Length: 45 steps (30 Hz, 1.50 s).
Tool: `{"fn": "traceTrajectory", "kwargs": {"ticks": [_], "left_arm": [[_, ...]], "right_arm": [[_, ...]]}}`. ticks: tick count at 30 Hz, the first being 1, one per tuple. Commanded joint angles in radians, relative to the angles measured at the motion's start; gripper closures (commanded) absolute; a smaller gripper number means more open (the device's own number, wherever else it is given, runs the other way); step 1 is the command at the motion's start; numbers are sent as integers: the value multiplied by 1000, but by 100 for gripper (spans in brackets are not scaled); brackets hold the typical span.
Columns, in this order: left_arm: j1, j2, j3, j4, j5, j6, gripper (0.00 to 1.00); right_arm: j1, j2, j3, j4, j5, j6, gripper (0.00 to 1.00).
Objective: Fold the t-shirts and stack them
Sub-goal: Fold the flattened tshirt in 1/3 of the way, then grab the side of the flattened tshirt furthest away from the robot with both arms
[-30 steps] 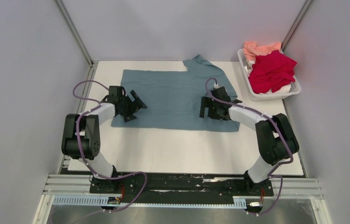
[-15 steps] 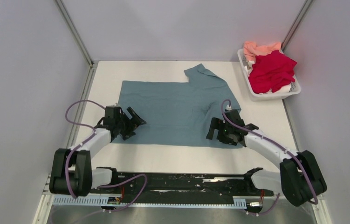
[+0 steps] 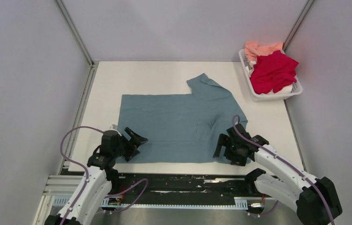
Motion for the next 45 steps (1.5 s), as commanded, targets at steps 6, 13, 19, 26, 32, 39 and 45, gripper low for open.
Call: {"fn": "traceTrajectory", "kwargs": {"ticks": [6, 13, 19, 26, 32, 39, 45], "left_arm": [[-11, -96, -13, -405, 7, -54, 0], [-11, -81, 43, -434, -4, -7, 0], [-11, -72, 163, -366, -22, 66, 0], [-9, 117, 407, -269, -222, 172, 0], [67, 483, 667, -219, -371, 289, 0], [296, 873, 884, -92, -282, 362, 0], [348, 1142, 1102, -118, -263, 432, 0]], "right_arm": [[5, -74, 11, -136, 88, 111, 0], [6, -111, 6, -173, 66, 124, 0], [13, -177, 122, -121, 92, 48, 0], [14, -146, 284, 201, 222, -92, 0], [6, 268, 561, 443, 330, -336, 0], [-57, 886, 1123, 441, 390, -547, 0], [-70, 1342, 1533, 428, 474, -756, 0]]}}
